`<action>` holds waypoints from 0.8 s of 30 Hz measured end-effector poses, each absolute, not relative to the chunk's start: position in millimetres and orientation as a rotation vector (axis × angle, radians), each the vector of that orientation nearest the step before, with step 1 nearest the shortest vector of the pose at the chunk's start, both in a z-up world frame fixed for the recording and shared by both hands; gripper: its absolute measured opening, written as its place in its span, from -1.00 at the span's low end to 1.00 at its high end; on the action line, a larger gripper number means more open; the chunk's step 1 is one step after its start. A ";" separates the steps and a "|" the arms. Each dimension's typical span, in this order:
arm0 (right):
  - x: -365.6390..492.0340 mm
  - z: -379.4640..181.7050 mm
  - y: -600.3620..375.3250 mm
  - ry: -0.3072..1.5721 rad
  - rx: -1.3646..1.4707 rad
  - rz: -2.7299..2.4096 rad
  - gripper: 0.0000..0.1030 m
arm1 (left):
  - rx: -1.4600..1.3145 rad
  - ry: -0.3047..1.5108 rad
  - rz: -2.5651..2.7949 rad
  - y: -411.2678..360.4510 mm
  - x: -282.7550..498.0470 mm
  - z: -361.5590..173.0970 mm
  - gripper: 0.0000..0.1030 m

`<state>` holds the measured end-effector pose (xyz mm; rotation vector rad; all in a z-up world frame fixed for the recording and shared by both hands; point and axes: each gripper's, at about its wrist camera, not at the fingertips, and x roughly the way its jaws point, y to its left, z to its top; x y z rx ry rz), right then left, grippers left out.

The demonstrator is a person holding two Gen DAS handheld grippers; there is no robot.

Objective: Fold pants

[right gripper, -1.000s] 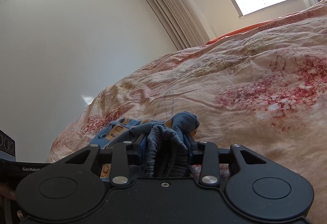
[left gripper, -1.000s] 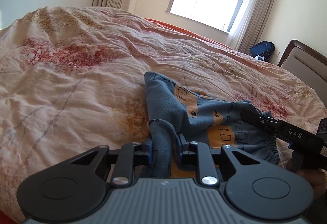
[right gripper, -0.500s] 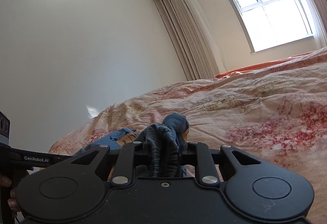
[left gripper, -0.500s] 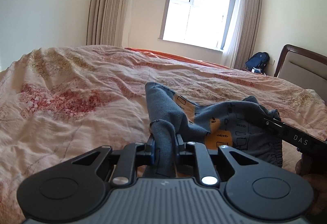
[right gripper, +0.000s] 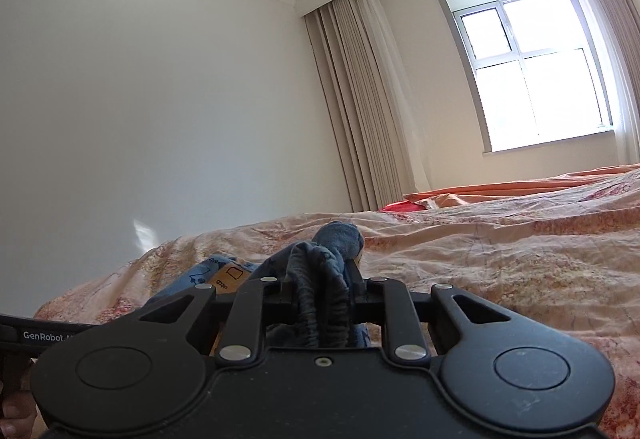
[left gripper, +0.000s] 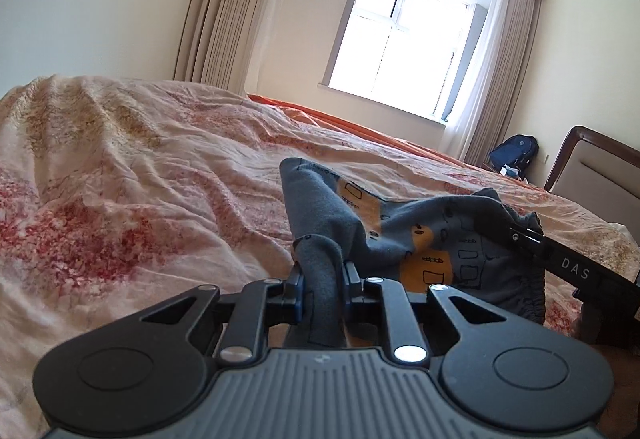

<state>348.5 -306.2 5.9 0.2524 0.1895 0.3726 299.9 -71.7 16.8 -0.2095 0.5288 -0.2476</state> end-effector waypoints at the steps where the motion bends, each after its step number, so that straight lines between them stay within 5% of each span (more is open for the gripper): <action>1: 352.3 -0.5 -306.7 0.207 0.258 0.363 -0.57 | -0.215 0.553 -0.245 -70.9 305.4 11.4 -0.63; 8: 365.6 -34.3 -309.9 0.300 0.293 0.313 -0.46 | -0.232 0.589 -0.237 -66.0 309.8 -4.3 -0.47; 14: 367.1 -43.2 -309.7 0.327 0.295 0.276 -0.13 | -0.244 0.616 -0.213 -60.9 310.4 -2.5 -0.15; 16: 367.4 -44.2 -310.7 0.327 0.298 0.269 0.14 | -0.240 0.617 -0.204 -60.0 309.2 -0.4 -0.01; 20: 364.5 -43.0 -312.8 0.312 0.308 0.271 0.61 | -0.230 0.610 -0.179 -57.2 302.3 6.6 0.65; 24: 357.6 -39.1 -315.9 0.288 0.320 0.271 0.95 | -0.225 0.589 -0.167 -54.5 289.9 16.2 0.83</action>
